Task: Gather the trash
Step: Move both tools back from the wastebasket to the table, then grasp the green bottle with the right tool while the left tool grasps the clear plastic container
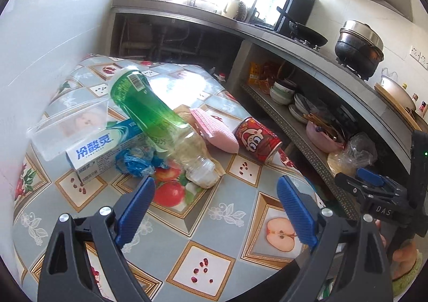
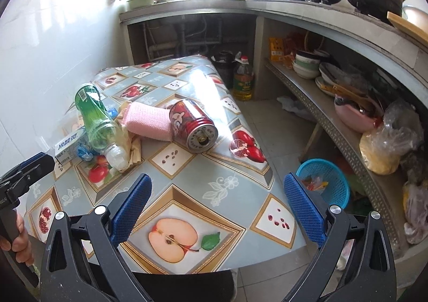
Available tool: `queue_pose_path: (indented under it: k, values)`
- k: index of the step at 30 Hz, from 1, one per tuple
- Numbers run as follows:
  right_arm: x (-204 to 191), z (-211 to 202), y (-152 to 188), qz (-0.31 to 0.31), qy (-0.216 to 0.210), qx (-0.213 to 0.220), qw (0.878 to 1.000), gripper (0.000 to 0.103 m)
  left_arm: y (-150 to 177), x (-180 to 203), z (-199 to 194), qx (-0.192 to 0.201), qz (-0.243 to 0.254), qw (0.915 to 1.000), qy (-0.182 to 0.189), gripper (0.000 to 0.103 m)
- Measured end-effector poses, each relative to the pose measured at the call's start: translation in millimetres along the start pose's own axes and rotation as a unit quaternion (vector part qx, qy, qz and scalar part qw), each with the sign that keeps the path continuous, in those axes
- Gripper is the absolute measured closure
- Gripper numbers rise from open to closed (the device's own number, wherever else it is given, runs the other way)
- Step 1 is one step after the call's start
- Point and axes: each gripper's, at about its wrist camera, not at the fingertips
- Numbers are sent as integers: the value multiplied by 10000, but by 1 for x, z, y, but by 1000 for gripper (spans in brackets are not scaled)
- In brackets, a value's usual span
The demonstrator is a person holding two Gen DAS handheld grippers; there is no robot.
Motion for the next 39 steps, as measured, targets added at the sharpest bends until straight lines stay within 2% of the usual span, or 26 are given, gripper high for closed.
queue_pose_path:
  k: [12, 18, 27, 30, 33, 36, 38, 39]
  values:
    - [-35, 24, 16, -469, -468, -173, 9977, 8, 5, -38, -27, 466, -343, 9964, -614, 13]
    - [-40, 29, 19, -458, -1026, -277, 9933, 8, -1, -57, -31, 612, -303, 9917, -1090, 13]
    - [-44, 37, 8, -372, -1619, -324, 9856, 8, -14, -81, -28, 624, -248, 9860, -1528, 13]
    - [-57, 46, -10, -403, -2030, -420, 9774, 8, -21, -86, -20, 483, 6, 9824, -1803, 13]
    - [-82, 60, -32, -663, -2529, -662, 9630, 8, -30, -95, -8, 252, 231, 9798, -1970, 16]
    - [-114, 81, -51, -950, -2921, -1052, 9458, 8, -37, -104, 3, 37, 412, 9792, -1986, 22]
    - [-133, 97, -61, -1078, -2973, -1288, 9399, 9, -44, -110, 13, -165, 555, 9792, -1945, 25]
    - [-145, 105, -64, -1210, -3062, -1450, 9331, 9, -47, -114, 19, -260, 607, 9802, -1868, 27]
Point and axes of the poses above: each gripper's, at about its wrist camera, not at the fingertips, and z roughly the way its jaws point, x to its right, y to its underside, and after that the axes turned 10 degrees about z, right-handed
